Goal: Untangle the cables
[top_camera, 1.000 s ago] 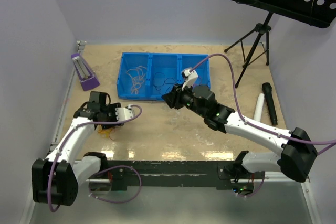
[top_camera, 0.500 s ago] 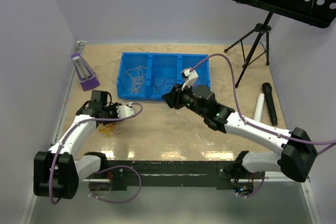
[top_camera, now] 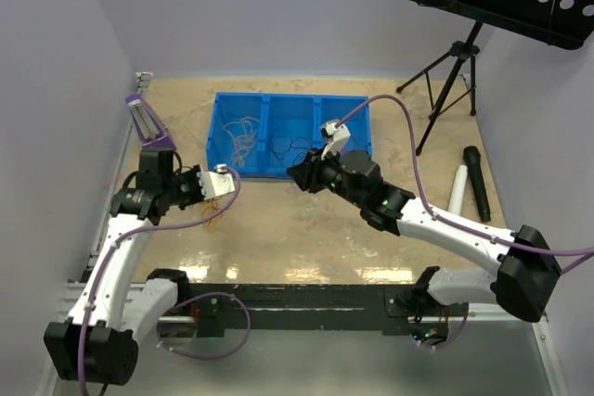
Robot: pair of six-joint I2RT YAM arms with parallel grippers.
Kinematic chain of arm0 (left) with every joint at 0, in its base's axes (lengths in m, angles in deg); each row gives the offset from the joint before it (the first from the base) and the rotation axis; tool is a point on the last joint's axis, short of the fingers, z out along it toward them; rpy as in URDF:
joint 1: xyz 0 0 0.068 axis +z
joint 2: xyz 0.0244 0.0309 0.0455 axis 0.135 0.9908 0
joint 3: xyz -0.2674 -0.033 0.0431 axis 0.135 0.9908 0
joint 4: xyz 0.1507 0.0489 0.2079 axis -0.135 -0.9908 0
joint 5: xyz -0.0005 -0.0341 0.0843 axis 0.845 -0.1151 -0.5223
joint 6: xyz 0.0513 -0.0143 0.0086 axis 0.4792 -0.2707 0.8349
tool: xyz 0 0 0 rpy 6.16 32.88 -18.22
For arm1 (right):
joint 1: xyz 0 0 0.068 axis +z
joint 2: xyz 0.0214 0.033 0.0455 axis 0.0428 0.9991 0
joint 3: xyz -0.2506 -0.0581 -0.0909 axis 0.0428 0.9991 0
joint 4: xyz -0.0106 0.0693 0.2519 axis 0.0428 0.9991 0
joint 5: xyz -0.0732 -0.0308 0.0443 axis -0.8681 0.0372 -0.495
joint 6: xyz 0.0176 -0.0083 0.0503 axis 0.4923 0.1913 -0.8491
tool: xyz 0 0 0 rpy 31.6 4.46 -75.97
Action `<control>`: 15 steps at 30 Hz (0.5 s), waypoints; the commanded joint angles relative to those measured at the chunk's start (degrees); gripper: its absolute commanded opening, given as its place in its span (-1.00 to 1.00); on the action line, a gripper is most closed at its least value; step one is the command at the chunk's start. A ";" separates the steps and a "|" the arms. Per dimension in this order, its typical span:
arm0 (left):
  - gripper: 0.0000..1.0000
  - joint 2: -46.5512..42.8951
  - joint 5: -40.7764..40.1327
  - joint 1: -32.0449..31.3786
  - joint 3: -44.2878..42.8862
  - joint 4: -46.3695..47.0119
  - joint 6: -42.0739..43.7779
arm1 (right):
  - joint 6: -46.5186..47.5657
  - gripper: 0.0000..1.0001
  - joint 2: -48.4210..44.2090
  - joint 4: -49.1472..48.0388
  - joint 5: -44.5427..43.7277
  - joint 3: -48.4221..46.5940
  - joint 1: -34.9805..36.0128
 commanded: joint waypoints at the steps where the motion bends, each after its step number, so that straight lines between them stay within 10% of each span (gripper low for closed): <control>1: -1.00 -4.58 11.82 0.32 -10.63 -6.99 -3.25 | -0.32 -0.39 -2.29 -2.41 0.25 0.20 0.12; 15: -1.00 -11.97 29.68 0.23 -23.13 -11.05 -5.98 | 0.65 0.19 3.66 -14.35 12.73 4.07 6.70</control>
